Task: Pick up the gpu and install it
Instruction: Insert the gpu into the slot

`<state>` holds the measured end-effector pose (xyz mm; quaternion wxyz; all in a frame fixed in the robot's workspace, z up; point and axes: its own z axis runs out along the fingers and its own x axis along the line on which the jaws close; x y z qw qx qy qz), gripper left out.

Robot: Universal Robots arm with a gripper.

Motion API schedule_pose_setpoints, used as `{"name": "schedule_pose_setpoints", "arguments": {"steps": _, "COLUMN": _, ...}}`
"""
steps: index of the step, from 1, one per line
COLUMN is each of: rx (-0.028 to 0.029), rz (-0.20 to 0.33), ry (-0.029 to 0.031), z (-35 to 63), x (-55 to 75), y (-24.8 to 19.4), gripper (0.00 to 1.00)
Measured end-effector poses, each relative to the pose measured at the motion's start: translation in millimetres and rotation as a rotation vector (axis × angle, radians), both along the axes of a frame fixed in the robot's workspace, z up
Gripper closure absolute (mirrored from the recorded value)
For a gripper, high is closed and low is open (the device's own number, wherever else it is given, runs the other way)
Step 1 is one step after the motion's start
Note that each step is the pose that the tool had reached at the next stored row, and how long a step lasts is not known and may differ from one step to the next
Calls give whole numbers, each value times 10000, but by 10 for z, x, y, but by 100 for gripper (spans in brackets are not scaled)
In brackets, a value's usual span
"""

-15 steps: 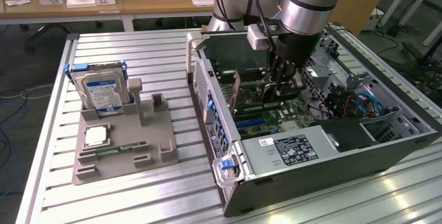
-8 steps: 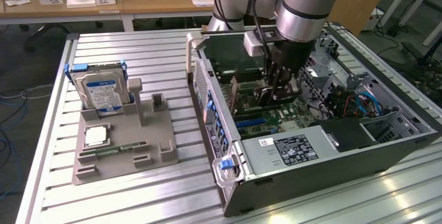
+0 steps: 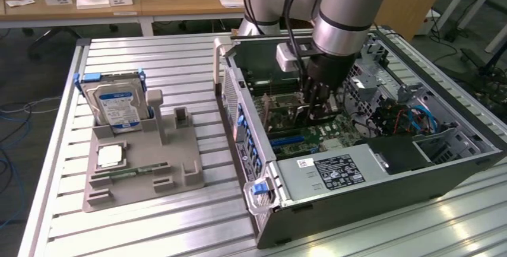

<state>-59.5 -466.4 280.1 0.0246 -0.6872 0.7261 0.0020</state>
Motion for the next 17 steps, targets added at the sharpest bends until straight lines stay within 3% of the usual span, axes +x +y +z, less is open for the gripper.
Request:
{"name": "schedule_pose_setpoints", "arguments": {"steps": 4, "rx": -1, "rz": -1, "ry": 34, "z": -47, "x": -5, "y": 0, "gripper": 72}}
{"name": "schedule_pose_setpoints", "arguments": {"steps": 12, "rx": 2, "rz": 0, "ry": 28, "z": -67, "x": -35, "y": 0, "gripper": 72}}
{"name": "schedule_pose_setpoints", "arguments": {"steps": 17, "rx": 1, "rz": 1, "ry": 28, "z": -148, "x": -36, "y": 0, "gripper": 72}}
